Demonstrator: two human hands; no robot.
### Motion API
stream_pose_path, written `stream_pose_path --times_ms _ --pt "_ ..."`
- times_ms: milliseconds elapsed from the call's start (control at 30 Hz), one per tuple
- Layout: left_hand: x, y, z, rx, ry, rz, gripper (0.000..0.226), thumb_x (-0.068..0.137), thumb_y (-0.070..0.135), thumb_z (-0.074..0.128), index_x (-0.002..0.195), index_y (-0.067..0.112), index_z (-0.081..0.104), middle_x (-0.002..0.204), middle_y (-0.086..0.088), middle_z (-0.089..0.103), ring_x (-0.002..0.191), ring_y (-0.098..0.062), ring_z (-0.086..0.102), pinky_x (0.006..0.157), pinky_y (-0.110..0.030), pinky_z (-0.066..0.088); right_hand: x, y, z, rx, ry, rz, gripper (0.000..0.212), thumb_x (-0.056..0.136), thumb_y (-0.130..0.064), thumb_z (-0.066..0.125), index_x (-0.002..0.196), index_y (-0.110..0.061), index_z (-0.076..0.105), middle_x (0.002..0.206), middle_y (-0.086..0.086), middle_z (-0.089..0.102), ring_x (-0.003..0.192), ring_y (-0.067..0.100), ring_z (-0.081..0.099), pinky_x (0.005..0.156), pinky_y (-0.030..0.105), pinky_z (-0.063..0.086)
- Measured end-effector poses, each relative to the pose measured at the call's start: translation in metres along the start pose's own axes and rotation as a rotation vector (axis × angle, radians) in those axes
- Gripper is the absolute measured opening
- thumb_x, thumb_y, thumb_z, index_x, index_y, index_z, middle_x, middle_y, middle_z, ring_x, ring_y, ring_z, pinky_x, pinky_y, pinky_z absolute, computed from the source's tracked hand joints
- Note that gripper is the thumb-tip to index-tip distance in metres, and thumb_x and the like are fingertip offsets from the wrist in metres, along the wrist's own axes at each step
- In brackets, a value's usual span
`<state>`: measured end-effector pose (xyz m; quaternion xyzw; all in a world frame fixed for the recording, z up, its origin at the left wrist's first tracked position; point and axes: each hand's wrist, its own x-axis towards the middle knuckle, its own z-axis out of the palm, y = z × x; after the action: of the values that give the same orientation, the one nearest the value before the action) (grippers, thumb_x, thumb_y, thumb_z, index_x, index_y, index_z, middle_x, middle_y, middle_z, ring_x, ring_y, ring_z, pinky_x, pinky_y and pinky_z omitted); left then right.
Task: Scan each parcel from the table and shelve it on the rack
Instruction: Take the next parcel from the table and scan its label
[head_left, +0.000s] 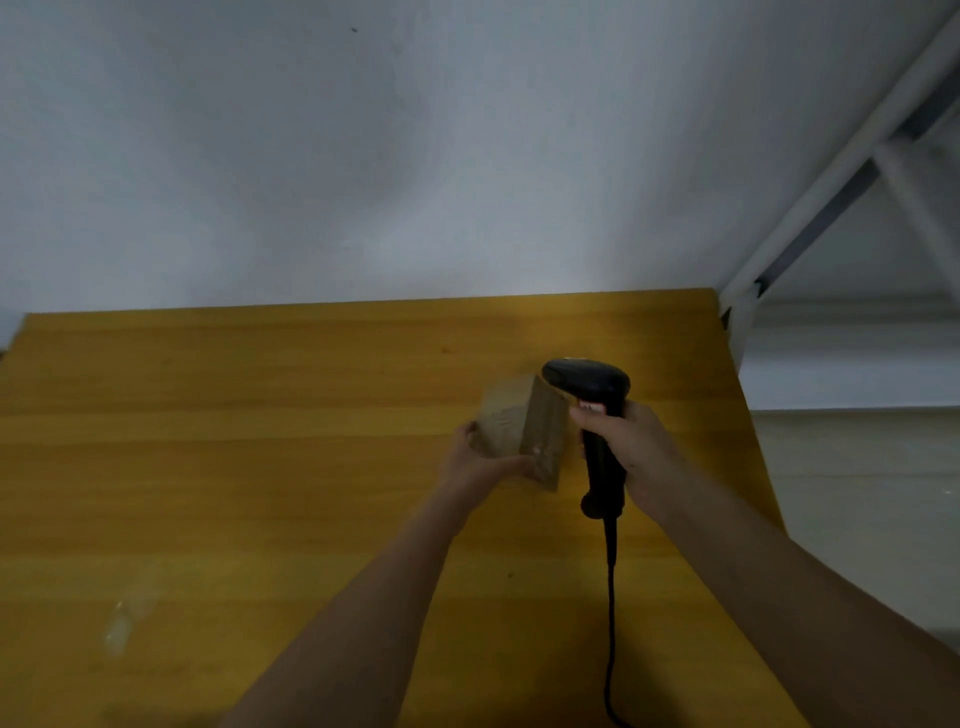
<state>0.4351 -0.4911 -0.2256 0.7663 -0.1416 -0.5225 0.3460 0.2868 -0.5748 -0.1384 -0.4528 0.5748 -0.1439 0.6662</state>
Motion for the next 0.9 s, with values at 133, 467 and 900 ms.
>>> stream_pose_path --times_ms 133,467,900 --pt "-0.026 -0.017 0.009 -0.225 -0.188 -0.153 0.093 0.072 0.031 0.085 0.148 0.013 0.035 0.137 -0.010 0.049 0.117 -0.028 0.055 0.099 -0.041 0.049 -0.015 0.010 -0.022 0.029 -0.001 0.018 0.006 0.093 -0.017 0.063 0.098 -0.014 0.061 0.094 0.010 0.058 0.085 0.027 0.058 0.075 0.038 0.044" --pt "-0.047 -0.042 0.020 0.041 -0.004 -0.186 0.066 0.085 0.038 0.073 0.140 0.009 0.048 0.139 -0.011 0.050 0.128 -0.032 0.047 0.105 -0.046 0.042 -0.040 0.029 -0.055 0.016 -0.027 0.032 0.012 0.093 -0.014 0.062 0.104 -0.010 0.060 0.092 0.008 0.057 0.082 0.023 0.057 0.068 0.034 0.045" --pt "-0.053 -0.019 0.088 0.793 0.201 0.083 0.105 0.073 0.054 0.077 0.147 0.004 0.021 0.145 -0.011 0.034 0.136 -0.029 0.032 0.111 -0.041 0.036 -0.056 0.045 -0.083 -0.013 0.006 0.043 0.020 0.091 -0.016 0.064 0.108 -0.007 0.062 0.094 0.010 0.058 0.088 0.026 0.056 0.084 0.044 0.045"
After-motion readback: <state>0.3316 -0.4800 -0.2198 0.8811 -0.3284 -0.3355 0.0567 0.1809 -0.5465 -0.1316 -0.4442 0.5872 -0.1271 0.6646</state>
